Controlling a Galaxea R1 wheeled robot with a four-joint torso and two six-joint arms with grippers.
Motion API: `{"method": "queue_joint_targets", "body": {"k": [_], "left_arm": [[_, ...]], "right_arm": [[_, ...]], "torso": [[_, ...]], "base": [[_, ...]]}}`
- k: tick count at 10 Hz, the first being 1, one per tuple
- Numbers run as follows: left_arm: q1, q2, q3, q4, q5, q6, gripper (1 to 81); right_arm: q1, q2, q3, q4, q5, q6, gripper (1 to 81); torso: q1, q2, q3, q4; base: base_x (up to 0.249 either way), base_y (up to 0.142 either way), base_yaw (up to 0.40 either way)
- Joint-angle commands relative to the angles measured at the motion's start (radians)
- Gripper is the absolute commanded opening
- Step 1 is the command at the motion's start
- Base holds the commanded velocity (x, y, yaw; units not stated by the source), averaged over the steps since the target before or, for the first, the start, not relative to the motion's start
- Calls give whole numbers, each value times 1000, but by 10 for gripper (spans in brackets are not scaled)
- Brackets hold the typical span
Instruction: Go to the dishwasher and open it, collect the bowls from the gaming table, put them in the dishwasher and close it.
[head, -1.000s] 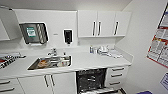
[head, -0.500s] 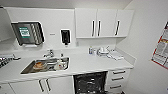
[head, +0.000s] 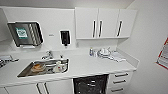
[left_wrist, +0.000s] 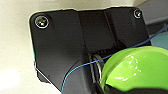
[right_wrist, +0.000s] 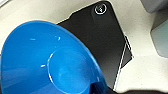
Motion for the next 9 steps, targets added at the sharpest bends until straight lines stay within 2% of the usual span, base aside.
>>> {"method": "queue_joint_targets", "body": {"k": [1, 6, 9], "left_arm": [[-42, -1, 3, 3, 44, 8, 10], [-40, 0, 3, -3, 43, 8, 10], [-40, 0, 3, -8, 41, 8, 10]], "right_arm": [[44, -10, -4, -5, -44, -3, 10], [42, -11, -7, -2, -43, 1, 10], [39, -16, -7, 5, -43, 2, 10]], "torso": [[0, 0, 0, 0], [0, 0, 0, 0], [1, 1, 0, 0]], "base": [[139, 0, 0], [130, 0, 0], [0, 0, 0]]}}
